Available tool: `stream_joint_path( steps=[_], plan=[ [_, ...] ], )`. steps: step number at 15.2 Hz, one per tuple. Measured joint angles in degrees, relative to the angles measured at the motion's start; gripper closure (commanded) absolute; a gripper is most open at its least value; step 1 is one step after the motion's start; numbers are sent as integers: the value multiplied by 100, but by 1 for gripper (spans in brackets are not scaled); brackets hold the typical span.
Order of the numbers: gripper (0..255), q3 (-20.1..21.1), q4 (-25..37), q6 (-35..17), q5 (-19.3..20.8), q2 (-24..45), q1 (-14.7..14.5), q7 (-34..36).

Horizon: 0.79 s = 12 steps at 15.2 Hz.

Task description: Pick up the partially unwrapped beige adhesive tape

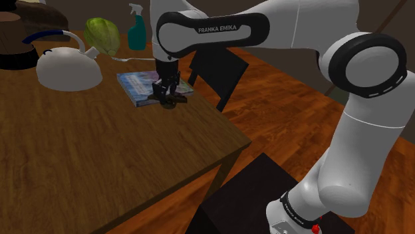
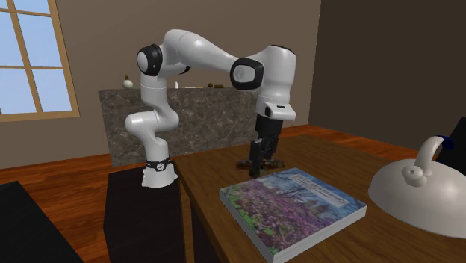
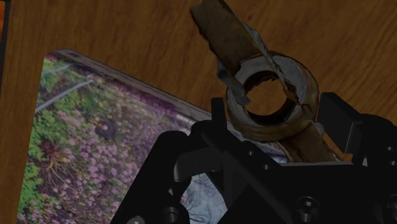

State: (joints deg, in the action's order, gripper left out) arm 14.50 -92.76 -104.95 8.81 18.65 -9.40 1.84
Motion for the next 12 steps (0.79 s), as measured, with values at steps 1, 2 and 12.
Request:
stream_joint_path(
  steps=[1,2,12],
  plan=[
    [255,1,61,72,-5,-9,0,-10],
    [255,3,109,138,-12,-28,1,-19],
    [255,22,747,839,-47,-95,-26,-80]
  ],
)
